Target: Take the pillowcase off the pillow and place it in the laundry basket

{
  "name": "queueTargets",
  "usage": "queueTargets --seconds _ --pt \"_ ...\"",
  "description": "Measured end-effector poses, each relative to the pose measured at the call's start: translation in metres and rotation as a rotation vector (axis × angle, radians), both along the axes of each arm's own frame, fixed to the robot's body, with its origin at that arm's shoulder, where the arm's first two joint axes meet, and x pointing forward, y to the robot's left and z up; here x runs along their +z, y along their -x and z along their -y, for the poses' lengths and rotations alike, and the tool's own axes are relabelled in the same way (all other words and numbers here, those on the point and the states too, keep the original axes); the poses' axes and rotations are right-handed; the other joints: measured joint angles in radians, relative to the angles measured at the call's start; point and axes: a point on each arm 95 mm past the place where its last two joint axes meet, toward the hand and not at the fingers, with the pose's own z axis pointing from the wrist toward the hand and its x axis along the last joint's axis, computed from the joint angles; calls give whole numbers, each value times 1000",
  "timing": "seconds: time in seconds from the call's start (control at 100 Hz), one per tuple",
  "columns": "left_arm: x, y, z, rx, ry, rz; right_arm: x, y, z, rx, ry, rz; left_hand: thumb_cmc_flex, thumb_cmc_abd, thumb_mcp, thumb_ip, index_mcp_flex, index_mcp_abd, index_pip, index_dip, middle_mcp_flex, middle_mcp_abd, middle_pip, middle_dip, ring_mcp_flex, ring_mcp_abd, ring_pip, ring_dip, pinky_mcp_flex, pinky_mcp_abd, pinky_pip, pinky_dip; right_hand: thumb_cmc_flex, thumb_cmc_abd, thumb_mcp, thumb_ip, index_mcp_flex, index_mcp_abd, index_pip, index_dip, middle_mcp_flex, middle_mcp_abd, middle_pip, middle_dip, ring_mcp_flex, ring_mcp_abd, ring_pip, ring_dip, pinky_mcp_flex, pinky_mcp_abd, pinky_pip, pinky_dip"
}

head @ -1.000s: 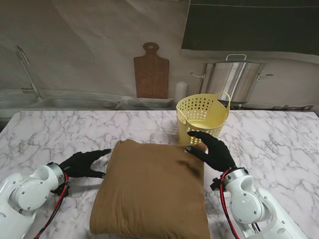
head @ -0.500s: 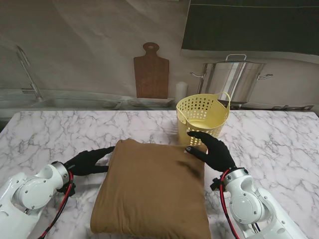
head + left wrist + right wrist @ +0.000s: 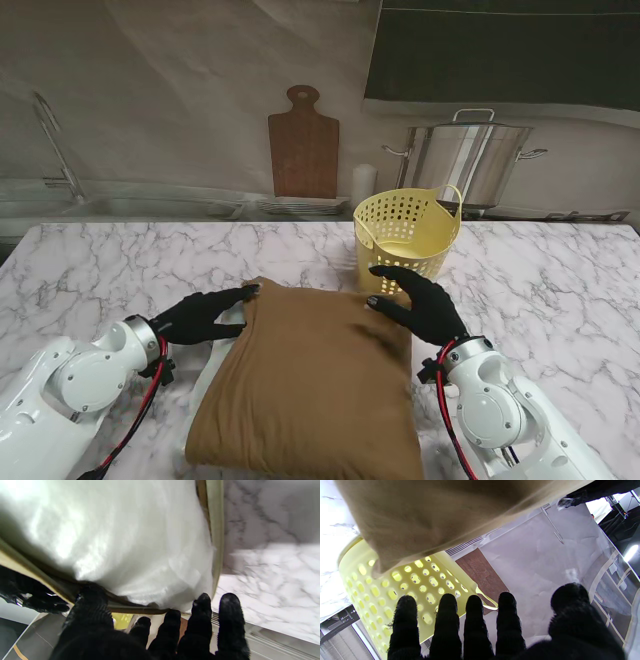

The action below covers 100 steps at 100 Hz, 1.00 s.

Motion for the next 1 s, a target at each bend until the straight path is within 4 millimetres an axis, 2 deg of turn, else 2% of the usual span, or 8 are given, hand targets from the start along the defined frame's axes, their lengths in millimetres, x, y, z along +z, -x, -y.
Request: queueTargets --seconds 0.31,0.49,0.61,0.65,0.7,0.9,0.95,1.0 --pt "-2 -7 25 -74 -36 4 -1 0 -1 3 -4 -4 27 10 1 0 1 -2 3 0 -5 -18 -10 -16 -3 2 -12 0 0 -1 0 0 0 0 0 0 0 0 0 0 0 0 0 0 0 0 0 0 0 0 -5 0" --pt "-9 -11 29 -119 -93 -57 -1 0 -2 6 -4 -6 61 -27 2 1 23 -14 16 0 -12 -30 -16 -41 -4 -6 -14 -9 0 -2 0 0 0 -1 0 0 0 0 -7 0 0 0 0 0 0 0 0 0 0 0 -6 0" --pt "-16 -11 26 -119 -104 -75 -1 1 -3 12 7 -4 62 -36 2 1 23 -25 6 0 -18 -45 -25 -56 -4 -8 -16 -10 0 -2 0 0 -10 -77 1 0 -40 0 -44 1 0 0 -1 0 0 2 0 0 0 0 -9 0" --pt "-19 -11 25 -123 -108 -82 -1 1 -3 16 15 -4 62 -36 2 1 21 -27 3 0 -20 -49 -31 -64 -5 -9 -16 -11 0 -2 0 0 -47 -114 74 0 -52 0 -56 0 0 0 -1 0 0 3 0 0 0 1 -18 0" --pt "-22 -10 24 -134 -117 -97 -2 2 -5 25 33 -6 63 -36 4 2 10 -27 0 -14 -41 -53 -38 -68 -5 -9 -20 -16 0 -2 0 -1 -59 -144 89 0 -75 0 -75 -4 0 0 -1 0 0 3 0 0 -1 2 -20 0" --pt "-28 -5 25 -188 -134 -129 -2 -1 -12 120 179 -70 65 -36 9 11 7 -25 -16 -15 -52 -53 -45 -89 -6 -9 -28 -24 0 -3 0 -3 -72 -194 144 0 -112 1 -89 -4 -67 22 -22 -2 -1 23 0 0 -3 27 -31 0" --pt "-29 -4 27 -199 -134 -132 0 -4 -14 138 212 -67 69 -36 9 11 7 -23 -16 -15 -52 -53 -45 -91 -6 -9 -28 -24 0 -4 0 -4 -72 -185 156 0 -124 1 -91 -4 -94 27 -22 -6 -1 25 0 0 -3 30 -31 2" --pt "-30 -3 29 -207 -130 -136 4 -9 -17 156 232 -59 71 -36 9 11 7 -22 -16 -15 -53 -52 -46 -93 -7 -9 -28 -24 0 -4 0 -4 -95 -186 158 0 -168 41 -125 -4 -94 28 -22 -9 -1 26 0 0 -3 30 -31 2"
